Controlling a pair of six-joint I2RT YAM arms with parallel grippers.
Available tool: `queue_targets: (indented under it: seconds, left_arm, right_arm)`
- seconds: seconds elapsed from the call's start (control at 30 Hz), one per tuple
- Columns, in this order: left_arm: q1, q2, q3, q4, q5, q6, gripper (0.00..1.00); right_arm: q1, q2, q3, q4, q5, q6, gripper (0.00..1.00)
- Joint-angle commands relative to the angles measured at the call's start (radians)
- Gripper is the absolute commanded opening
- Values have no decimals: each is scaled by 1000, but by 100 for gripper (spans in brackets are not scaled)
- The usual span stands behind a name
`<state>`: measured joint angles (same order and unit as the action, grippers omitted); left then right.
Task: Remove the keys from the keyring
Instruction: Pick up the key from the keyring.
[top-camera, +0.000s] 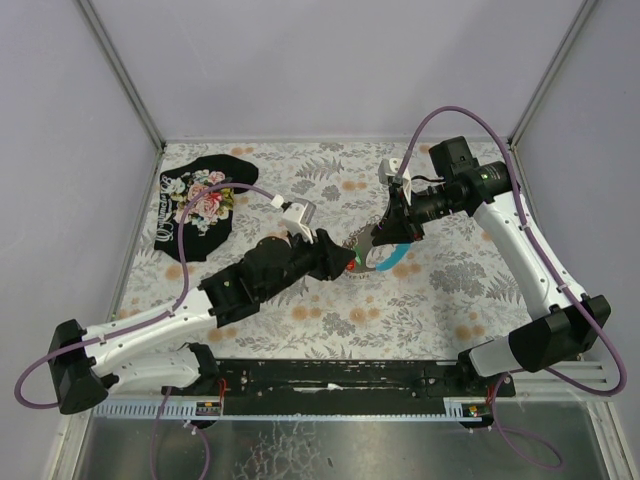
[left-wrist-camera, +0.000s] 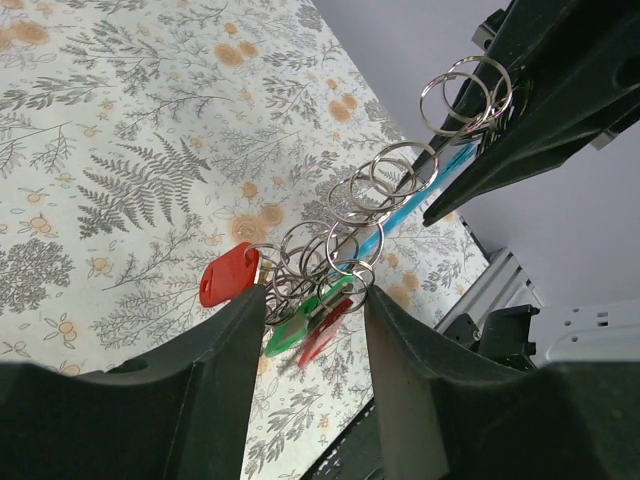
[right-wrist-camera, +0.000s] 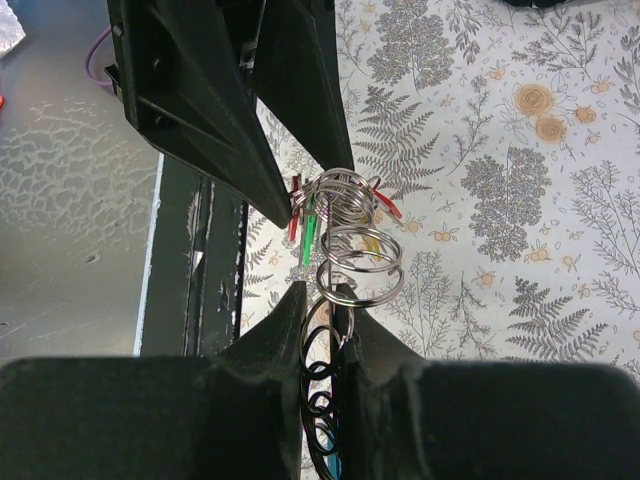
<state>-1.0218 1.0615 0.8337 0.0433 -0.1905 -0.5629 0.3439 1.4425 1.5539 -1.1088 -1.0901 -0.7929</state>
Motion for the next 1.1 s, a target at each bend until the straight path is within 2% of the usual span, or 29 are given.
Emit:
queue_targets:
  seconds: [0.0, 0.3, 0.43, 0.5, 0.8, 0.93, 1.07]
  left_arm:
    - [-12, -13, 32, -21, -73, 12, 43]
    - [-10, -18, 54, -66, -116, 82, 36]
    - [-10, -33, 61, -78, -113, 124, 25]
    - [-9, -34, 65, -84, -101, 144, 22]
    - [16, -44, 56, -60, 38, 211, 23]
    - [71, -51, 40, -65, 132, 226, 24]
    - [122, -66, 17, -49, 189, 227, 19]
  right_arm:
    - [-5, -15, 5, 29, -43, 21, 0]
    - [-7, -20, 1, 26, -42, 20, 0]
    - [-7, -22, 0, 27, -41, 17, 0]
    - [-6, -21, 2, 24, -43, 17, 0]
    - [-7, -21, 2, 15, -45, 8, 0]
    - [-7, -21, 4, 9, -48, 2, 0]
    - [-7, -21, 5, 0, -53, -9, 0]
